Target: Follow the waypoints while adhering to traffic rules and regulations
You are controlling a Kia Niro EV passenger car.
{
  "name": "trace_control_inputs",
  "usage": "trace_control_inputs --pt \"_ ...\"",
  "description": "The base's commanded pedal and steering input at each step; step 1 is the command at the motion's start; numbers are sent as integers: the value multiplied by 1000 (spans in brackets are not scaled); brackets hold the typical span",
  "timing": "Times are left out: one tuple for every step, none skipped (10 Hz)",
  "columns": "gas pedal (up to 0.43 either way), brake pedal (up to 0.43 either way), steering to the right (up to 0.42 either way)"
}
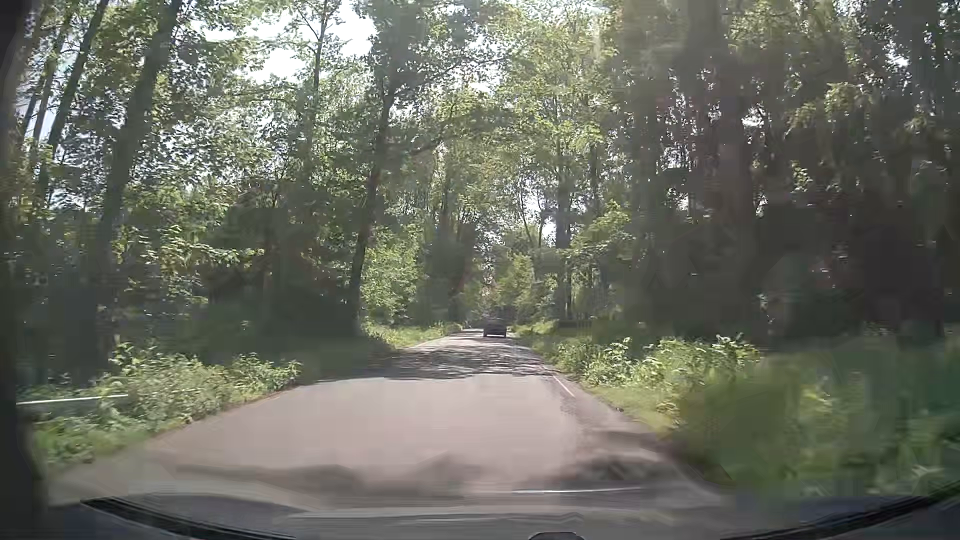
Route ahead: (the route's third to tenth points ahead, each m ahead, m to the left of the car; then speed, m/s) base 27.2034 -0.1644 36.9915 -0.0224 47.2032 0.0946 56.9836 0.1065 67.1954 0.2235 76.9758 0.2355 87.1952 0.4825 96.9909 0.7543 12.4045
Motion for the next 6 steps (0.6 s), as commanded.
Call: trace_control_inputs --pt "461 0 -19" --pt "461 0 -19" --pt "461 0 -17" --pt "461 0 -14" --pt "461 0 -12" --pt "461 0 -11"
